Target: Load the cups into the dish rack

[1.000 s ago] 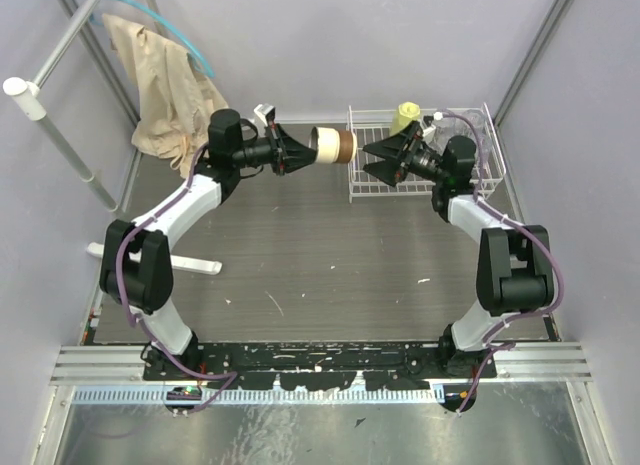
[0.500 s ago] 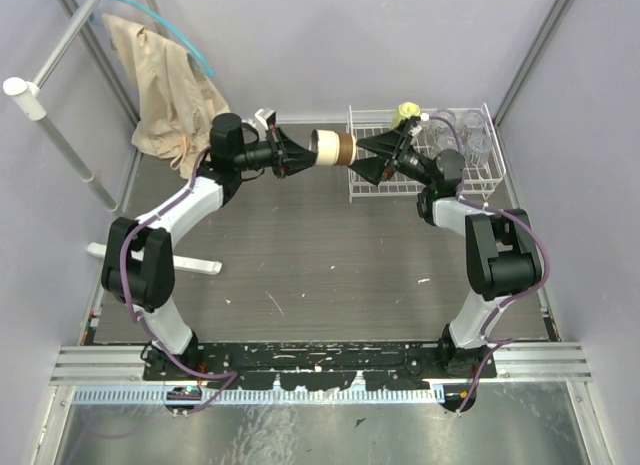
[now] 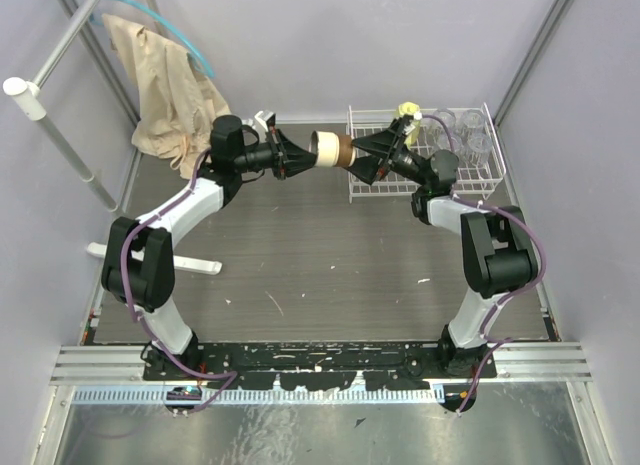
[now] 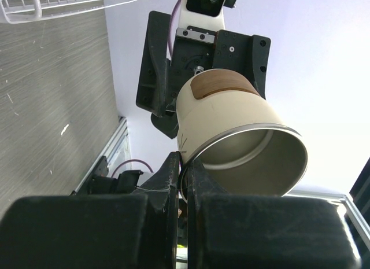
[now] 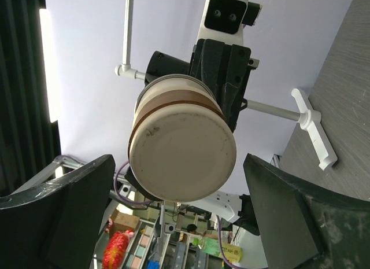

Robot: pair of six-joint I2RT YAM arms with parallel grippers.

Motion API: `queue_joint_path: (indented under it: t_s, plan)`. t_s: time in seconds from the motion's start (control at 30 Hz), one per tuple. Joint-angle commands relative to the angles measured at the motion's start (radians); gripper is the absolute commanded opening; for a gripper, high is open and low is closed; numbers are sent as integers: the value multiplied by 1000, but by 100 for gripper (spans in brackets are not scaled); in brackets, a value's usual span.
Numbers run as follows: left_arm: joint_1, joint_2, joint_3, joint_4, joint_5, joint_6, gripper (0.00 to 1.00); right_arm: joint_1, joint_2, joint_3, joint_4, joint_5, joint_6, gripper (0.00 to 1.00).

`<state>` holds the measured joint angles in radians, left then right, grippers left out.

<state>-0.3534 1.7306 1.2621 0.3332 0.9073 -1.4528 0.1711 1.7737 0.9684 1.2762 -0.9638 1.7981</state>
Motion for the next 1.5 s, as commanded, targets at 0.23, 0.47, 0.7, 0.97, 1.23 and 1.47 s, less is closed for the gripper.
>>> queue_joint_path:
  t_s: [0.23, 0.47, 0.7, 0.97, 1.23, 1.47]
  plan:
    - [-1, 10, -15, 41, 12, -10, 0, 21, 23, 59, 77, 28, 6, 99]
    - [-1, 17, -25, 49, 8, -13, 0, 43, 35, 85, 68, 30, 0, 98]
    - [-1, 24, -28, 56, 6, -16, 0, 48, 36, 91, 59, 25, -6, 87]
    - [-1, 27, -23, 58, 1, -17, 0, 47, 41, 81, 62, 23, -6, 41]
    - [1, 12, -28, -12, -23, 38, 36, 46, 1, 95, -97, 18, -121, 25]
    - [25, -10, 13, -302, -83, 230, 62, 13, -32, 180, -363, -2, -312, 23]
